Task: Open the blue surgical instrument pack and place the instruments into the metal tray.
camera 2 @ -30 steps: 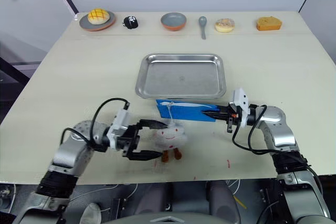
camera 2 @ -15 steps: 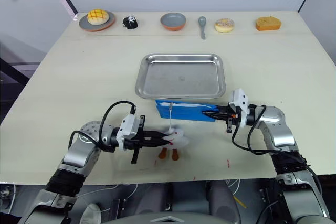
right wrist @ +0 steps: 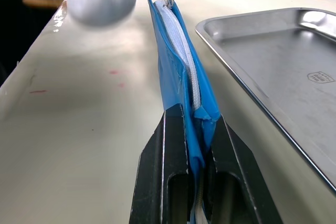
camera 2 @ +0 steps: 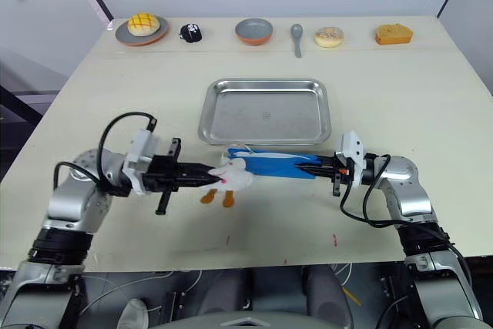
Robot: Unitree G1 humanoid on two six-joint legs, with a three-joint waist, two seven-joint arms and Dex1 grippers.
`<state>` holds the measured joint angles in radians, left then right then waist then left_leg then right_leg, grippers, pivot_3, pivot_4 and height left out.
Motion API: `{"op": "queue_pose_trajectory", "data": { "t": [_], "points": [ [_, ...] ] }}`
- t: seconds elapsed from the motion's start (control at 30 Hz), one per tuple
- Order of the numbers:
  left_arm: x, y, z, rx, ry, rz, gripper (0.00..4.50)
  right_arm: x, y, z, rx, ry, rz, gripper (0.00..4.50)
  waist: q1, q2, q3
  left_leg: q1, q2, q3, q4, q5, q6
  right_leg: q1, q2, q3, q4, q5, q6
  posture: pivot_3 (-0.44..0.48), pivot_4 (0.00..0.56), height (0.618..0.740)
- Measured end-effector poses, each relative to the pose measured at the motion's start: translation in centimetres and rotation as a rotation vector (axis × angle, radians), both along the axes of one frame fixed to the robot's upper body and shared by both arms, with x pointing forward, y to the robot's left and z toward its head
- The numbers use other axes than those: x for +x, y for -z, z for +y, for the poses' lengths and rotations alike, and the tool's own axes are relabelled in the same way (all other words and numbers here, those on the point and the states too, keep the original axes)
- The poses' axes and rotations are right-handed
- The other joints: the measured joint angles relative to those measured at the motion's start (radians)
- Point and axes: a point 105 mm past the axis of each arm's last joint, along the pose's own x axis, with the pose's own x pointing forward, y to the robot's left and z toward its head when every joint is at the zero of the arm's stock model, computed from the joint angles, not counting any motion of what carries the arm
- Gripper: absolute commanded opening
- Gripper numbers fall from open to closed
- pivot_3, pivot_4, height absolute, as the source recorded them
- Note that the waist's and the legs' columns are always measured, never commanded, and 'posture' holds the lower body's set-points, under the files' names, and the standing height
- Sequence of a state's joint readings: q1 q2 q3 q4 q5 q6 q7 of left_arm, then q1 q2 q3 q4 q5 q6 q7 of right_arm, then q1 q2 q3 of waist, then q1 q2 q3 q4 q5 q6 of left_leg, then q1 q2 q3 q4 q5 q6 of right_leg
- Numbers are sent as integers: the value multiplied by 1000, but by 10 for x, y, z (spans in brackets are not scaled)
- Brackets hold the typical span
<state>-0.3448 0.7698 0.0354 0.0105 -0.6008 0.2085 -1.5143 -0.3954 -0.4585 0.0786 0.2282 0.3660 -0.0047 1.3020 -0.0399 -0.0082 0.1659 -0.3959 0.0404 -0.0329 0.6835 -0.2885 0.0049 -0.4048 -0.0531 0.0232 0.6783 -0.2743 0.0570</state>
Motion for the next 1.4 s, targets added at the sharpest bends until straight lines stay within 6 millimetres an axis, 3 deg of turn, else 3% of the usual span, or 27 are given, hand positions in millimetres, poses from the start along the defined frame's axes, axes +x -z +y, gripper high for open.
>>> {"op": "queue_pose_trajectory", "data": {
  "t": [0.1,0.27,0.67,1.17,1.4],
  "points": [
    [1,0,10,27,-19,15,8,0,0,0,2,0,1,0,0,0,0,0,0,0,0,0,0,0,0,0,0,0,0,0,150,732],
    [9,5,44,98,-140,38,8,0,0,1,4,-2,1,0,-1,0,0,0,0,0,0,0,0,0,0,0,0,0,0,0,150,732],
    [12,36,83,208,-277,67,8,-1,1,3,9,-13,3,0,0,0,0,0,0,0,0,0,0,-1,0,0,0,0,0,0,150,732],
    [11,67,71,223,-258,68,8,-2,-1,5,23,-15,15,0,2,1,0,0,0,0,0,0,0,-1,0,0,1,0,0,0,150,732],
    [13,73,70,248,-246,54,8,-12,-21,14,115,-71,51,0,7,7,-3,0,0,1,0,0,1,0,0,1,0,0,0,0,150,732]
  ]
}}
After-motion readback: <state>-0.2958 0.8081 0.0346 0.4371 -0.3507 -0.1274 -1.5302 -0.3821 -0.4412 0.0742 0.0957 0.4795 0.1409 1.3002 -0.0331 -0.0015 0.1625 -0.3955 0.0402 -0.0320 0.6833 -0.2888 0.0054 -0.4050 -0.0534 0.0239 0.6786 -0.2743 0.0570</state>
